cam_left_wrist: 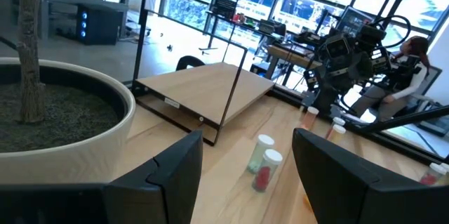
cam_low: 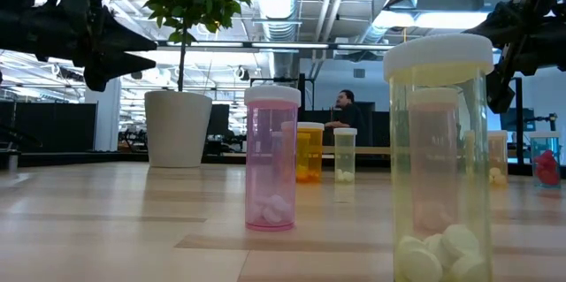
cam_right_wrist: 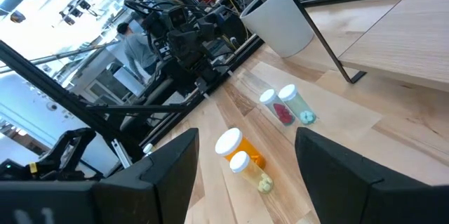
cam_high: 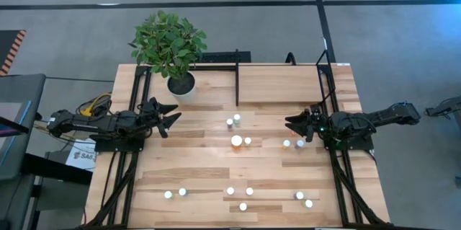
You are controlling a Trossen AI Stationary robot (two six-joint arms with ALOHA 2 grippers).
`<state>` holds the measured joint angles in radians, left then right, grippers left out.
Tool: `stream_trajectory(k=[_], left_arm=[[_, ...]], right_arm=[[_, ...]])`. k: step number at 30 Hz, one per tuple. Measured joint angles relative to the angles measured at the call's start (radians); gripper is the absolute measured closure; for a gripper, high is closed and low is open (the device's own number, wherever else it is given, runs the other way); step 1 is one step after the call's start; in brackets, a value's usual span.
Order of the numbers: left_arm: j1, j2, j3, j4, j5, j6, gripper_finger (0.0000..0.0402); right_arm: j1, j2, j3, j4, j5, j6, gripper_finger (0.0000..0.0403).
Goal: Pick and place medicine bottles onto shelf by color
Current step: Put the right orange pill bottle on the shelf
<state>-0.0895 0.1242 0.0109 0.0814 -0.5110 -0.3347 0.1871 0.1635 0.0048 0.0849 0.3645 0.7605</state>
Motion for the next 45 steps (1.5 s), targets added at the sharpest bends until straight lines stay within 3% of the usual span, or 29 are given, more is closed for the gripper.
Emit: stream_trajectory(k=[16,26,45], left_arm=[[0.000,0.000,-0.001,0.000,0.000,0.000,0.0194],[0.000,0.000,-0.001,-0.001,0.000,-0.001,0.0194],[0.000,0.000,-0.002,-0.001,0.000,-0.001,0.0194]], right_arm=[[-0.001,0.000,0.000,0.007,0.010,0.000,0.0143],[-0.064,0.000,0.000,0.223,0.271,0.025,0.0143],[-0.107,0.000,0.001,0.306,0.261,-0.027,0.0143]])
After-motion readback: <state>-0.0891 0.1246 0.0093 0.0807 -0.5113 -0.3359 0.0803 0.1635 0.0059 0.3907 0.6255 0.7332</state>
